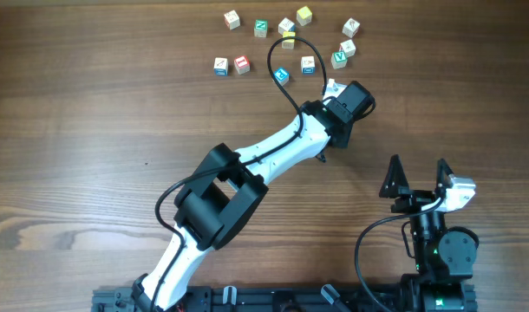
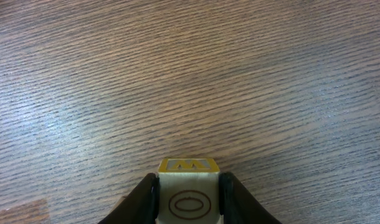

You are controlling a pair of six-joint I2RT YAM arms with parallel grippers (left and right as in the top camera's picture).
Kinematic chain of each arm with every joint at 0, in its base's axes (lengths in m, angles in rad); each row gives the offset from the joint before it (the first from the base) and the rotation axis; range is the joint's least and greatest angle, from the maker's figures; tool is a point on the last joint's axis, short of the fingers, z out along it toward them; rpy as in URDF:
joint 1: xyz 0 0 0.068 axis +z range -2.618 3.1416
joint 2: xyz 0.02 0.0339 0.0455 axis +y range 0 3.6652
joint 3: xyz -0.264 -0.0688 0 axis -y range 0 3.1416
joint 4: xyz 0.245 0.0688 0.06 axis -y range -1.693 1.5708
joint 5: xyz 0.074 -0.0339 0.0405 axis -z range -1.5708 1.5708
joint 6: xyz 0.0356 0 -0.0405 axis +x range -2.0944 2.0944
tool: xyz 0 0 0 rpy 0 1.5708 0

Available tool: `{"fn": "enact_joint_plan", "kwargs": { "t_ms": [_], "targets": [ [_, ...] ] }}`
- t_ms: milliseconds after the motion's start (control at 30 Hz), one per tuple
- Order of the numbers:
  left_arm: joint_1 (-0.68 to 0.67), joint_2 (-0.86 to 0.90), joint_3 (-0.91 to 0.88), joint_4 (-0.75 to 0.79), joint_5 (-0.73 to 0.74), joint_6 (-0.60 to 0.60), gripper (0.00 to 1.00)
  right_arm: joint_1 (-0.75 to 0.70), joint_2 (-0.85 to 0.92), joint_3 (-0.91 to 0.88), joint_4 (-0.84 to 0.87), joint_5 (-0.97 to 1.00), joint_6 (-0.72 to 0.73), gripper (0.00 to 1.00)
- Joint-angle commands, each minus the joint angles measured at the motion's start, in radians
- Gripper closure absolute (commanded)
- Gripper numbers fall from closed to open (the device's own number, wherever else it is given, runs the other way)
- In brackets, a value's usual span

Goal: Form a tower

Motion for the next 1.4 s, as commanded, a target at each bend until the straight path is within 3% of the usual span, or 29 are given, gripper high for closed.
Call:
{"fn": "enact_joint_plan", "kwargs": {
  "t_ms": [0,933,1133,1367],
  "targets": [
    [-0.014,0.008,-0.017,-0.029,0.05,-0.024,0.71,-0.005,-0.006,-0.001,0.003,0.006,-0.007,0.0],
    [-0.014,0.008,-0.017,-0.034,0.038,-0.047,0.71,-0.005,-0.006,-0.001,0.003,0.006,-0.007,0.0],
    [-0.014,0.008,-0.017,-0.033,0.039,-0.047,0.59,-0.005,-0.006,-0.001,0.003,0.006,-0.007,0.0],
    [-0.014,0.008,-0.017,-0.01,0.038,-0.046,0.58,-0.005,-0.006,-0.001,0.003,0.006,-0.007,0.0]
  ]
}}
